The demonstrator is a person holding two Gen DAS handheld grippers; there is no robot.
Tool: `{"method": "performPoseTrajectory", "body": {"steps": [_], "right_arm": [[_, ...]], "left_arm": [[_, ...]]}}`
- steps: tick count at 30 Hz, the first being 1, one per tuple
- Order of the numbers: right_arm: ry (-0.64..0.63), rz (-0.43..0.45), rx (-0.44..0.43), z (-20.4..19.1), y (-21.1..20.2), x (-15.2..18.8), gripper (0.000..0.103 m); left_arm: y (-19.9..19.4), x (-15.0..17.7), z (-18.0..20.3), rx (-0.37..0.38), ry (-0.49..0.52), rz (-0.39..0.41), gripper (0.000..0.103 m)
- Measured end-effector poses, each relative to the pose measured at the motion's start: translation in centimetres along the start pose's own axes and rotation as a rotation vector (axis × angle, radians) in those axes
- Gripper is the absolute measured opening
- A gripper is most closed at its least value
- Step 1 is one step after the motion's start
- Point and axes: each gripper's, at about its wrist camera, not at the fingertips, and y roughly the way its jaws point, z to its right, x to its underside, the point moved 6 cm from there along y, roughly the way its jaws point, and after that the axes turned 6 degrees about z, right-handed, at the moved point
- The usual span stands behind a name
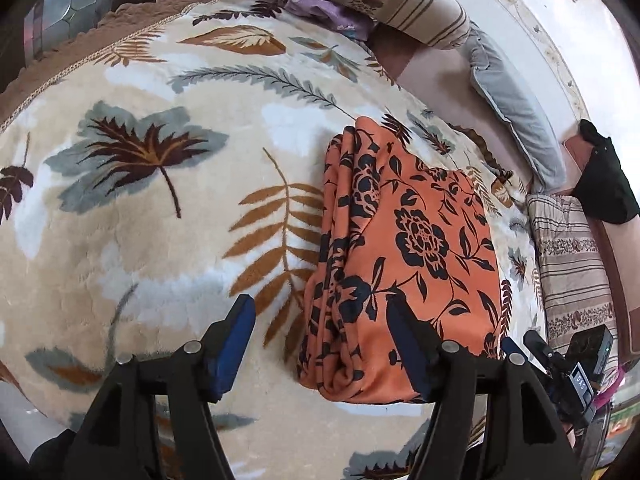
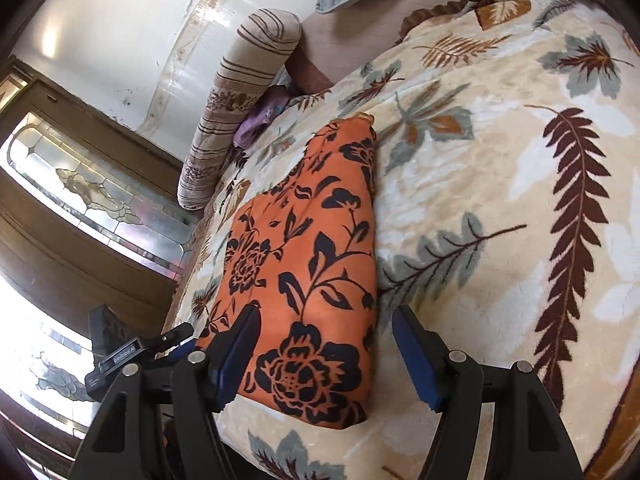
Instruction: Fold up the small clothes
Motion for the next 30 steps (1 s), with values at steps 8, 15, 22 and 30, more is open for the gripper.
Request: {"method": "performPoseTrajectory", "body": {"steps": [8,15,22,30], "right_arm": [[0.02,-0.009,0.005,0.8,0.2,0.4,0.072],[0.022,-0.027,0.008,0.6,0.6,0.1,0.072],[0.006,-0.06,0.063,1.2,1.2,-0.1,0.072],[-0.029,-0.076,0.1,0.2,2.3,-0.6,0.072]], "left_arm": [[0.9,-1.1,0.4,-0.004,0.012,0.001,0.069],[2.5,-2.8,2.6,-0.056,0.116,0.035,0.069],[4.4,-3.1,3.0,-0.171,0.222,0.063,0.069],[4.6,-3.0,2.4,-0.173,0.246,0.089,0.07]]}}
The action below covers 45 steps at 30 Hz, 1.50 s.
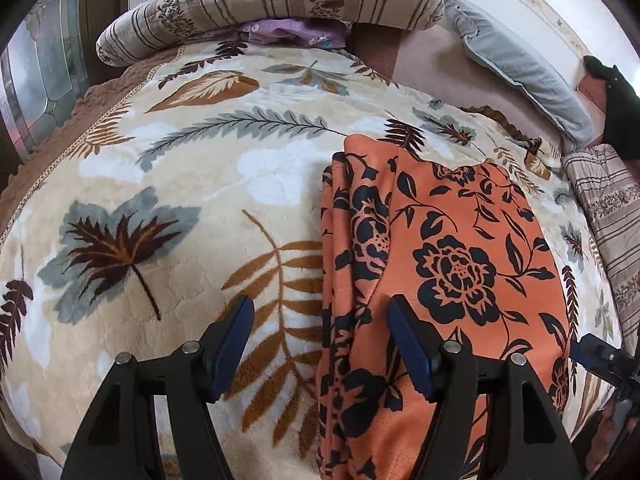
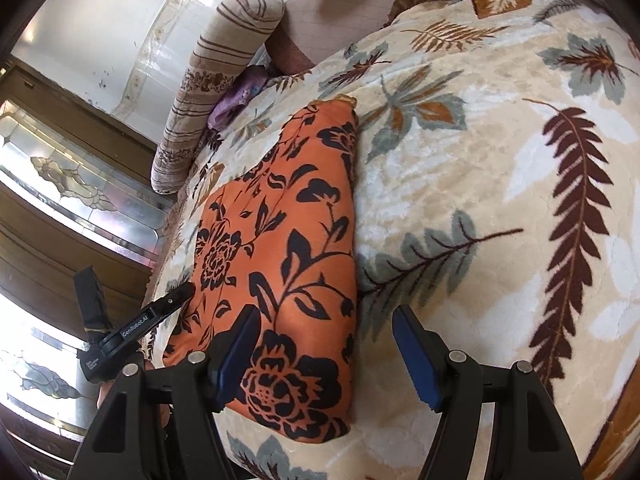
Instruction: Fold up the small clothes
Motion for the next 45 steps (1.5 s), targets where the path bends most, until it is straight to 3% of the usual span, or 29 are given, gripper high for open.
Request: {"method": "performPoseTrajectory", "body": {"steps": [24,29,33,36,38,39,40,41,45], "right_arm": [[0.019,-0.004,0.032,-0.2,0.4,0.3,0.072],[0.021,0.006,0.001,-0.4,1.3,-1.4,0.072],[0.052,-0.015,-0.029,-0.2,3.7,-2.9,0.072],[0.063,-0.052,-0.034,0.1,6.4,-3.3,0.072],[0.048,-0.086,-0.053,-0.4,8.2,-2.9,0.071],[0.004,-0.083,-0.049,-1.0,8.4,-2.9,0.064],[-0.035,-0.085,-0.037,-1.6,8.5,-2.9,0.05],[-0.054,-0.084,-0.043,-2.1,8.3,-3.0,0.044],[-0.171,-0.04,-0.052,-4.4,6.0,-4.2,0.035]], "left_arm": [[-0.2,0.5,-0.7,0.026,-0.019,0.007,0.071],[-1.4,-0.3,-1.2,0.057,-0.049,0.05,0.071],[-0.1,-0.4,-0.8,0.165,-0.096,-0.012,0.079],[3.0,1.3,0.5,0.169,-0.054,-0.145,0.08],[3.0,1.2,1.0,0.161,-0.029,-0.112,0.08],[3.1,1.1,1.0,0.172,-0.035,-0.119,0.072],[3.1,1.1,1.1,0.208,-0.055,-0.126,0.045],[3.2,1.1,1.4,0.272,-0.088,-0.147,0.039],[2.0,0.4,3.6,0.204,-0.012,-0.098,0.032]]}}
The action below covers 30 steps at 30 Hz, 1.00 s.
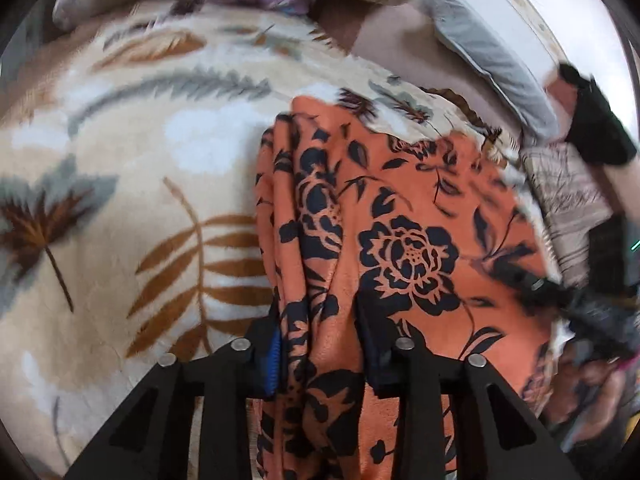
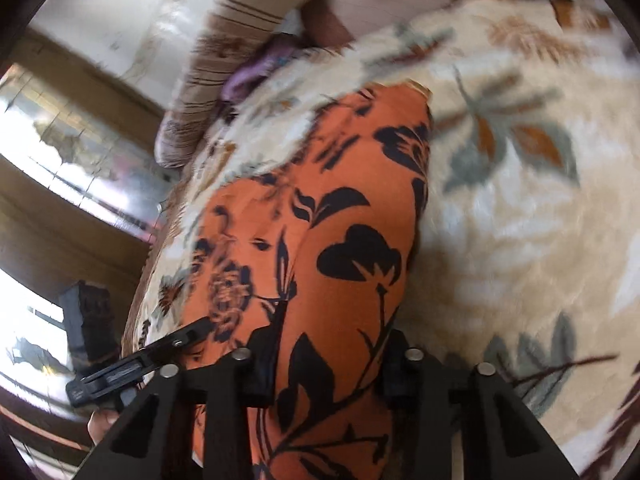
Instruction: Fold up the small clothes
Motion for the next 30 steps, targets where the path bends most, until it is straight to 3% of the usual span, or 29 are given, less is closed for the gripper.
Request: {"method": "performPoseTrajectory", "body": {"steps": [4,6,9,12,14,16,19,23,25,27,28,30], "right_arm": [[-0.107,0.097,0.026,-1.0,-4.6,-2.8,0.035],[-0.091,0.128,0.041,0.9,-6.4,-4.2,0.035],[-0.003,0.134,0.039,5.9,-7.1,-5.5,0.038],[0.119,0.1,0.139,12.3,-5.6,-4.9,0.065],[0.192,0.088,0.21,15.5,-5.8,-3.6,0.068],[0.205,0.136,0.197,15.8,-7.2,-3.3,0.069],[0.15,0.211,0.245,13.8,-9.5,-3.5,0.068],[0.062,0.295,0.151,8.1,-11.5,-4.0,0.071],[0.031,0.261,0.105,6.2,-10.1,-3.3,0.081],[0.042,0.16,0.109,6.9,-7.4,-2.3,0.081],[0.087,0.106,0.147,8.0,-6.0,-1.4,0.081],[0.107,0.13,0.143,7.8,-6.5,-1.4,0.081]], "left_arm": [[-0.8,-1.5,4.4,0.04,0.027,0.074,0.031],[0.0,-2.9,7.2,0.075,0.002,0.096,0.031],[3.2,-3.4,10.4,0.06,0.037,0.061,0.034],[8.4,-1.4,11.7,-0.018,0.074,-0.089,0.039],[7.9,-1.5,11.7,-0.034,0.079,-0.045,0.043],[6.3,-2.1,11.7,-0.047,0.103,-0.017,0.054],[4.0,-2.7,11.0,-0.067,0.109,0.033,0.061],[1.9,-1.7,10.7,-0.092,0.135,0.082,0.069],[3.2,-0.4,10.4,-0.11,0.157,0.025,0.071],[4.5,1.3,10.1,-0.131,0.173,-0.062,0.071],[4.5,1.5,10.1,-0.125,0.171,-0.073,0.071],[3.3,1.3,10.5,-0.13,0.183,-0.04,0.071]]}}
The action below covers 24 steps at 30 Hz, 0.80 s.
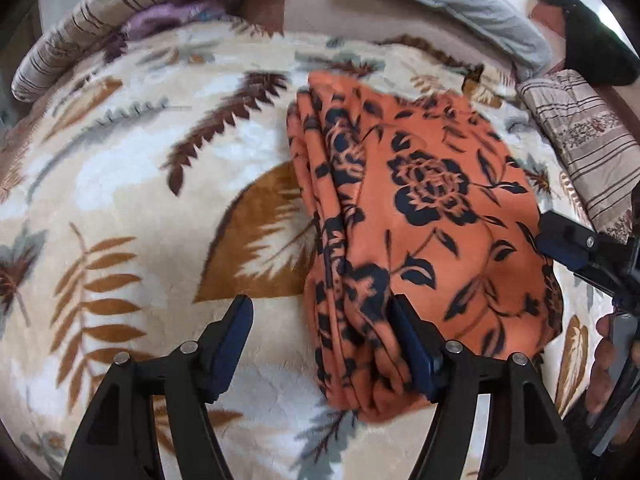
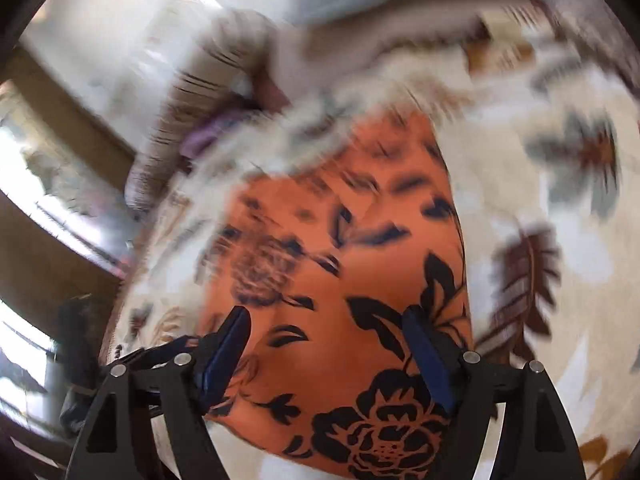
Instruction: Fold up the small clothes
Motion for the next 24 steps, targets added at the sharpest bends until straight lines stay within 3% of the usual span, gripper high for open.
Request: {"method": "performPoseTrajectory", "body": {"steps": [5,9,14,17,21,24], "right_arm": [[-0.117,0.122,0.087,-2.9,-4.5,-0.1,0.081],[-0.185,0.135,0.184,-3.6,-6.6,2.2,0.082],[-0.208,0.151,0.228,-2.7,-9.4,6.5,0.082],[-0.215,0.182,0.236,-2.6,-10.6,7.4,0.082],[-0.206,0.243,0.25,-2.2,-12.5,7.3,0.082],[-0.185,0.258,0.251,-1.8,-13.3,7.1,0.082]], "left_arm": [[-4.4,-0.3,0.2,-0.052,0.024,0.096,0.073],[-8.1,0.5,0.8,-0.077,0.03,0.178,0.081],[-13.5,1.2,2.8,-0.052,0.014,0.27,0.081],[-17.3,1.2,5.1,-0.001,0.021,0.338,0.081],[-21.7,1.5,8.2,0.014,0.079,0.448,0.103],[-21.7,1.9,8.7,-0.039,0.109,0.466,0.103]]}}
